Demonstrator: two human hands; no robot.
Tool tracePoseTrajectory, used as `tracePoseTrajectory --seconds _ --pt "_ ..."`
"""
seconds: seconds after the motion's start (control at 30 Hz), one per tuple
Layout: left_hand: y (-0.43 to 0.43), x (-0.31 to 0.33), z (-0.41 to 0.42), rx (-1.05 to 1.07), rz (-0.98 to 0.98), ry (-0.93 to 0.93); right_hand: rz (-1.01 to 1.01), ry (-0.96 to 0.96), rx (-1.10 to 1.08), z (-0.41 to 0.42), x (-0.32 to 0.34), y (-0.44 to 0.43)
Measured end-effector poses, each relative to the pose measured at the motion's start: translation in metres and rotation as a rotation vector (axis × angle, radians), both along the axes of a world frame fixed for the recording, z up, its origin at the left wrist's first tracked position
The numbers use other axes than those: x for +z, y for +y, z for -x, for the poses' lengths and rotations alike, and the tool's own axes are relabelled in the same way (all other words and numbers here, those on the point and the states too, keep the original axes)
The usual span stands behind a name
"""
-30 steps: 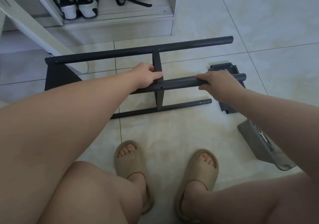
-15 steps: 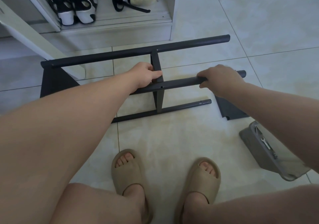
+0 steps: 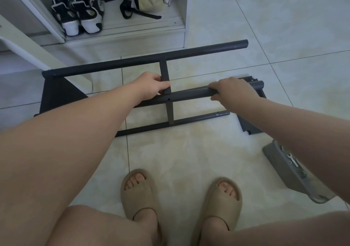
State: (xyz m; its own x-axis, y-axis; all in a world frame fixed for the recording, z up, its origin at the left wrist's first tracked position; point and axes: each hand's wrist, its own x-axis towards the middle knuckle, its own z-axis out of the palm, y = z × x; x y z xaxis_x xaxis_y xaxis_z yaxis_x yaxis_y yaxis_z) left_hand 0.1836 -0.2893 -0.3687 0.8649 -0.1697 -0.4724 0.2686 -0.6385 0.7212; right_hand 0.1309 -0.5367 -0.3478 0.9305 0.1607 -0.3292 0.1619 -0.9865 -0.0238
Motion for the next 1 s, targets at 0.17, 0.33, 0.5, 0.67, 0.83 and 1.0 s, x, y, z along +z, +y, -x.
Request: tracePoseTrajectory --seconds 0.17,0.33,0.5,0.67,0.83,1.0 --pt "-0.007 0.013 0.024 -0.080 -0.299 -0.091 -0.114 0.073 -0.014 0.023 0.005 -0.007" --pt "-0.023 0.051 0.051 -0.101 -0.485 -0.129 -0.153 0.038 -0.053 0.067 0.030 -0.041" --pt "-0.082 0.091 0.092 -0.210 -0.435 -0.219 -0.122 0.100 -0.172 0.123 0.051 -0.088" --pt "-0.145 0.075 0.136 -0.511 -0.279 -0.160 -0.109 0.106 -0.343 0.153 0.051 -0.133" --pt "-0.177 0.038 0.133 -0.655 -0.372 -0.159 -0.032 0.180 -0.413 0.166 0.026 -0.176" --pt "-0.210 -0.010 0.118 -0.754 -0.397 -0.071 -0.066 0.313 -0.494 0.167 -0.027 -0.218"
